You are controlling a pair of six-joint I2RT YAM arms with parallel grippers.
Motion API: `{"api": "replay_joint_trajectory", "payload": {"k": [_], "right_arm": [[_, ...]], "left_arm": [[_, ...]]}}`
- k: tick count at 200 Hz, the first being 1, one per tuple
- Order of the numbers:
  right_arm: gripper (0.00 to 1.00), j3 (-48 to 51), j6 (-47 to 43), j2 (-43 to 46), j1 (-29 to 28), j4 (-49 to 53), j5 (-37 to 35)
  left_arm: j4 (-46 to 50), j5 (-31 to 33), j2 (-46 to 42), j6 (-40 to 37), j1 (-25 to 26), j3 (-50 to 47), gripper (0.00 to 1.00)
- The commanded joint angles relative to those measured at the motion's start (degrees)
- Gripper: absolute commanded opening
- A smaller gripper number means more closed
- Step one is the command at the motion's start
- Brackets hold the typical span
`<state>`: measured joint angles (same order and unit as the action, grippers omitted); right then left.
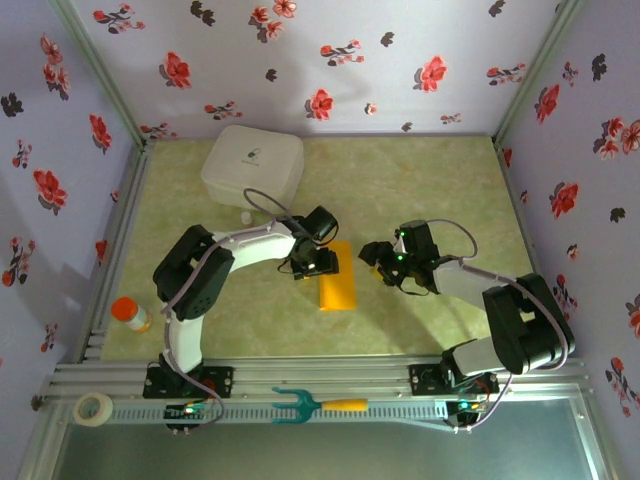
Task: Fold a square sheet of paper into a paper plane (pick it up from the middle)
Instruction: Hold the square sheet of paper at the center of the table.
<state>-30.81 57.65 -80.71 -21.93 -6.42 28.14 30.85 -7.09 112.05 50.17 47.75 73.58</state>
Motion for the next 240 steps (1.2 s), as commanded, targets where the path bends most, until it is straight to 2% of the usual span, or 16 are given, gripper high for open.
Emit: {"api": "replay_joint_trajectory", "payload": {"k": [1,189,213,229,240], "right_arm": [[0.60,-0.8,0.2,-0.7,-0.3,0.0,0.3],[0.58,-0.9,0.1,-1.6,-0.6,-0.9,1.2],[0.44,-1.2,0.3,-2.5,-0.9,-2.1,2.3],[0.26,-1.8,0.1,-3.5,-1.5,-2.2,2.4],[0.18,-2.1,-0.1,-3.9,-2.1,-2.4,1.9]], "left_arm": [[-4.5,0.2,7.6,-2.0,0.5,-2.4,0.64],[-2.9,1.1,8.6,-2.0,0.5,-1.6,0.64],[-2.8,1.1,8.5,-2.0,0.5,-1.7,0.64],[-3.0,1.1,8.6,-1.9,0.6,-1.7,0.64],[-3.0,1.0,8.6,-2.0,0.5,-1.6,0.64]]}}
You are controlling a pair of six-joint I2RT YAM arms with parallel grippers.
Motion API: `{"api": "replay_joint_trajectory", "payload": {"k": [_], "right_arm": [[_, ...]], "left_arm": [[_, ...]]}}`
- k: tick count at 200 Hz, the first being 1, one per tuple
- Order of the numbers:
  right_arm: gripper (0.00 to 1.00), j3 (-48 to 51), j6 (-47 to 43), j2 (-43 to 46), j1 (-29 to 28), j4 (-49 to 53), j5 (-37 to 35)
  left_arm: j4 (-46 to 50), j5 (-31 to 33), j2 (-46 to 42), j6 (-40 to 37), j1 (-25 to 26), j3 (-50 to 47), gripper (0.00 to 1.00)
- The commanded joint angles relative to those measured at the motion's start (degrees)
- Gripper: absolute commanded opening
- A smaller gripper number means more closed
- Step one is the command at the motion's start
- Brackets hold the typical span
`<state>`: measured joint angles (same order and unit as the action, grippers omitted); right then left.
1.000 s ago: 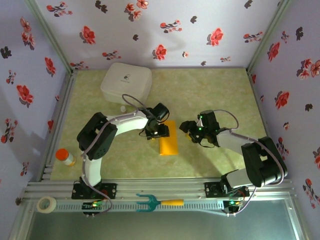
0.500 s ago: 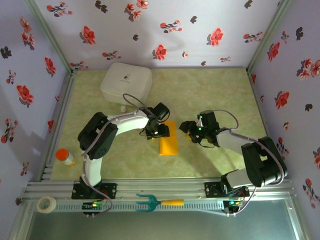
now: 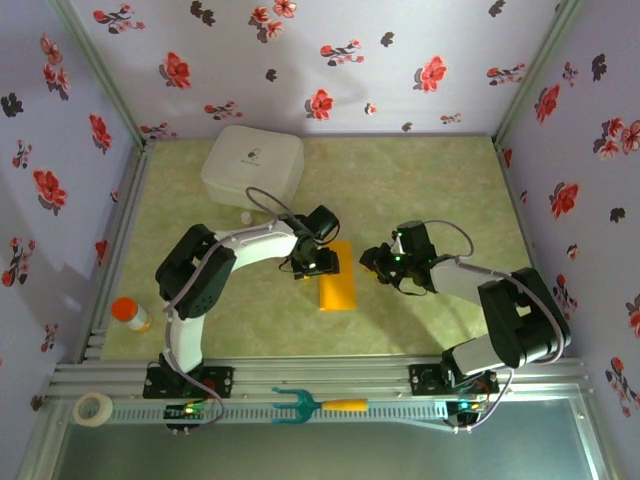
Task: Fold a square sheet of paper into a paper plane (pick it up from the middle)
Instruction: Hold the square sheet of paper at the center of the table.
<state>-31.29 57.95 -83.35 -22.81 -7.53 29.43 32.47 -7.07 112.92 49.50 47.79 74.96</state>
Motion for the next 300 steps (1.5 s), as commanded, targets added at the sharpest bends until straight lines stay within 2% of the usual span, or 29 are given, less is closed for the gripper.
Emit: {"api": "replay_joint_trajectory", "payload": {"k": [1,23,47,141,211,258,300], "right_arm": [[0.17,-1.7,-0.4,-1.3,-1.3,-1.3,0.6],[0.05,-2.9,-0.9,-2.9,-2.5,-1.1,0.6],[0.00,-4.2,-1.1,-4.9,-3.6,-1.0,0.2],[0.00,-7.5,-1.8,-11.2,-6.0,-1.6,1.6],[0.00,-7.9,-3.1,-12.4,-6.5,-1.4,3.1],[0.00,-6.9,-6.7,-14.8,-6.5,2.2,2.3],[0.00,-7.7,-12.1,-16.3,-6.4,10.2,-2.5]], "left_arm": [[-4.6,1.0,7.7,-1.3,0.5,-3.0,0.65],[-4.7,0.8,7.9,-1.4,0.5,-3.0,0.64],[-4.8,0.7,8.0,-1.5,0.5,-3.0,0.64],[-5.1,0.1,8.5,-1.6,0.5,-2.8,0.64],[-5.3,0.1,8.5,-1.5,0.4,-2.9,0.64],[-5.4,0.0,8.5,-1.5,0.5,-2.9,0.64],[-5.6,-0.2,7.1,-1.7,0.5,-2.9,0.64]]}}
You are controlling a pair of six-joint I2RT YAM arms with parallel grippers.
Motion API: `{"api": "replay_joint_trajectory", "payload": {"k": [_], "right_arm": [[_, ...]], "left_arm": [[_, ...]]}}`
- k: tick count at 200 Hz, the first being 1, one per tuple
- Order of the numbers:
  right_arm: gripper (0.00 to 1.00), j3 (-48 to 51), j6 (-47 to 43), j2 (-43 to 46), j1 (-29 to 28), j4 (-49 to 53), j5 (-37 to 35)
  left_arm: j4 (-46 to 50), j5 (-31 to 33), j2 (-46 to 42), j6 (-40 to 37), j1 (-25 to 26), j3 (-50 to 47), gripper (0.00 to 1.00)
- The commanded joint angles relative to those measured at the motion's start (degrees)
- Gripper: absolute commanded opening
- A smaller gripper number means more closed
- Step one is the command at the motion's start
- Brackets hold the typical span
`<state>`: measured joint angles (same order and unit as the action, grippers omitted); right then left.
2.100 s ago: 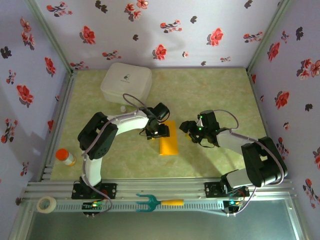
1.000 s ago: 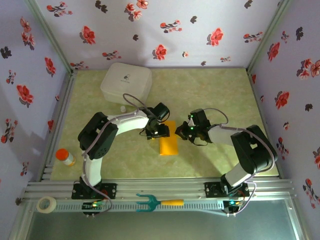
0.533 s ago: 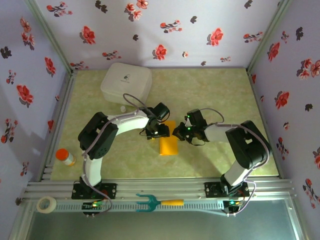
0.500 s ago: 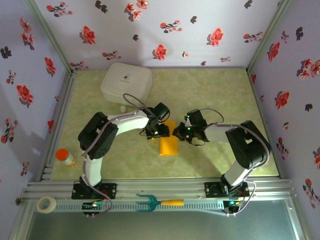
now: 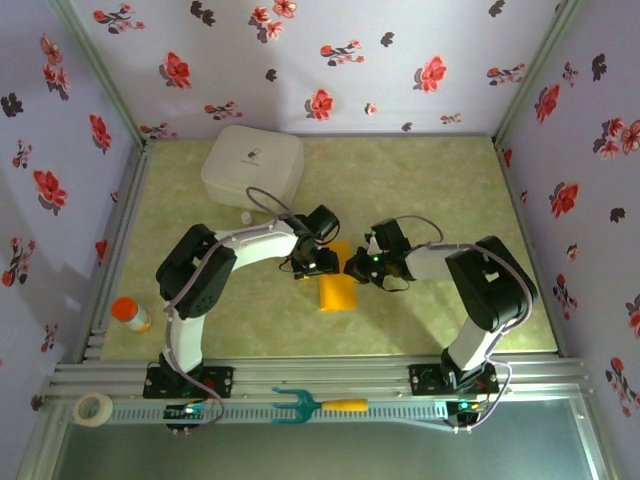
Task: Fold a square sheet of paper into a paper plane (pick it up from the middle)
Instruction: Hold the square sheet of paper at the center of the table, then first fold the square sheet of paper in half at the center of the table.
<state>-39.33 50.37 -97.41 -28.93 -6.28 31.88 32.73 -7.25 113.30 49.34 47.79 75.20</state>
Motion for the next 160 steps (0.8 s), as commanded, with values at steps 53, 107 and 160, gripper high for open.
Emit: {"api": "replay_joint_trajectory", "payload": {"k": [53,107,160], "right_arm": [[0.00,-2.9,-9.7,-3.5,-0.1,13.5,-5.4],[0.00,-3.4,-9.4,-3.9,0.2,14.5,-6.8],[0.00,-3.5,-9.1,-3.8,0.2,16.1,-8.7]], "left_arm": [[-8.3,2.9,-4.7,-1.2,0.1,-5.5,0.65],[-23.5,-3.0,-19.0,-0.9,-2.8,-15.2,0.61],[-36.7,-16.2,-16.4,2.2,-5.1,-19.0,0.22]]}}
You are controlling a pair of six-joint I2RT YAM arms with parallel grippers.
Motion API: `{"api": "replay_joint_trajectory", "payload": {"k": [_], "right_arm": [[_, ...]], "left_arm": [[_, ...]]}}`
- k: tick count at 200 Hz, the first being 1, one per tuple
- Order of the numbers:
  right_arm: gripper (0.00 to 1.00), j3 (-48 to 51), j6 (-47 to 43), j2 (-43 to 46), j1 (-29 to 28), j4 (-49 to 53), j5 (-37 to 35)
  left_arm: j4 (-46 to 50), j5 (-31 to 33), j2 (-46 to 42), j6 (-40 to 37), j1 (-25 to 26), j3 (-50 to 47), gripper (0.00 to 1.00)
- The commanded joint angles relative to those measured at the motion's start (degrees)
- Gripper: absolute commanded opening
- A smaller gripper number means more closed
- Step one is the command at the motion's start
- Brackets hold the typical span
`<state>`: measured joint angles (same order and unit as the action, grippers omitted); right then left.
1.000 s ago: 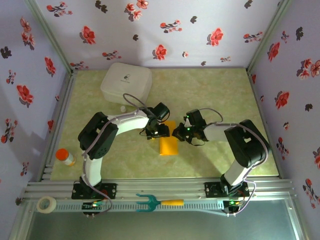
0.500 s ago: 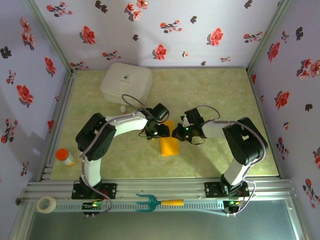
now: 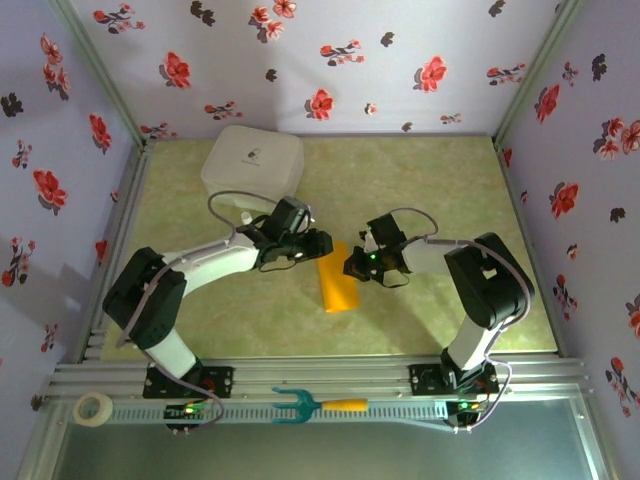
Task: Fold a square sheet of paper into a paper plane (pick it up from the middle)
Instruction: First fold the square sheet of paper in half at the center of the table.
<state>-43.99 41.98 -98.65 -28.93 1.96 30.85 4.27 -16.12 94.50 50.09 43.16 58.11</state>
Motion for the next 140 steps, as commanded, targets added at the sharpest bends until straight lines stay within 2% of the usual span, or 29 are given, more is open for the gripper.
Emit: {"api": "replay_joint_trajectory", "payload": {"k": [1,24,48,140], "right_arm": [[0.00,1.2,-0.8,-2.6,0.2,7.8,-7.7],[0.00,1.2,-0.8,-2.8,0.2,8.0,-7.7],[0.00,1.0,-0.7,-2.5,0.2,8.1,-7.7],[0.00,1.2,0.2,-3.0,0.1,7.1,-7.4]], "left_arm": [[-8.5,-7.5,2.5,1.6,-0.4,-2.0,0.21],[-13.6,-10.3,5.0,4.1,-0.8,-3.5,0.08],[-16.3,-11.1,6.9,5.7,-1.2,-4.8,0.00],[-20.6,-11.9,11.1,8.9,-2.4,-9.6,0.00]]}}
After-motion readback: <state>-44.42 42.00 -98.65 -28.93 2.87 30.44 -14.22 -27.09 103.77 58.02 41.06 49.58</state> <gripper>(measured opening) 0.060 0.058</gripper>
